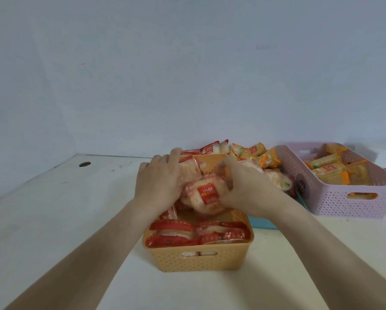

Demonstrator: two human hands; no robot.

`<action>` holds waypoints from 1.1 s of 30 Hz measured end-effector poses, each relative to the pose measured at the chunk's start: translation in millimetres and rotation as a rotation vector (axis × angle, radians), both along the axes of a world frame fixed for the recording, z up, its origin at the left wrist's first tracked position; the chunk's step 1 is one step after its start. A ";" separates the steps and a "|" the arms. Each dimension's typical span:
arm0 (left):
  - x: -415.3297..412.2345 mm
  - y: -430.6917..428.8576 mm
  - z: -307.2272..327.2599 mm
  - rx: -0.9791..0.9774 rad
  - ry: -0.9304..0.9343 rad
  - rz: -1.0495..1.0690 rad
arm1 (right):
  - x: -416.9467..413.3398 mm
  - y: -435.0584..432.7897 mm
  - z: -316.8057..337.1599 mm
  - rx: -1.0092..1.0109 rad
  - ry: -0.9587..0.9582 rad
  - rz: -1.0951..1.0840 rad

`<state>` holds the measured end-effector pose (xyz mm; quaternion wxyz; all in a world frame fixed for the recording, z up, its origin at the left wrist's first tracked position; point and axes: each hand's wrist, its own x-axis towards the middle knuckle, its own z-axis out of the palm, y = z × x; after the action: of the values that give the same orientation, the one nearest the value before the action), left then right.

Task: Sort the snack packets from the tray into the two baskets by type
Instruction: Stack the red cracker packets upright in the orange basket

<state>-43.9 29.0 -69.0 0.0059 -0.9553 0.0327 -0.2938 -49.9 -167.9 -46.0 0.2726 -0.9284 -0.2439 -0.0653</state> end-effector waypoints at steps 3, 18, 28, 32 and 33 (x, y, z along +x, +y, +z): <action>-1.4 7.9 -2.1 -0.085 0.000 -0.049 | -5.7 6.4 6.3 -0.299 -0.007 0.118; -21.8 26.5 41.0 0.101 0.806 -0.177 | 11.5 14.3 -0.1 -0.115 -0.010 0.150; -25.5 9.9 34.4 -0.051 0.577 -0.331 | -4.6 14.8 -11.8 -0.343 -0.213 0.092; -29.0 9.2 20.7 -0.031 0.488 -0.400 | -7.4 13.3 -9.5 -0.373 -0.250 0.079; -29.6 9.4 16.7 -0.020 0.463 -0.412 | -8.4 12.1 -7.1 -0.384 -0.258 0.073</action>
<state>-73.5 38.5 -52.2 -0.0709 -0.9701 0.2231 -0.0636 -58.3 -155.8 -53.1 0.0597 -0.9377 -0.3182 -0.1260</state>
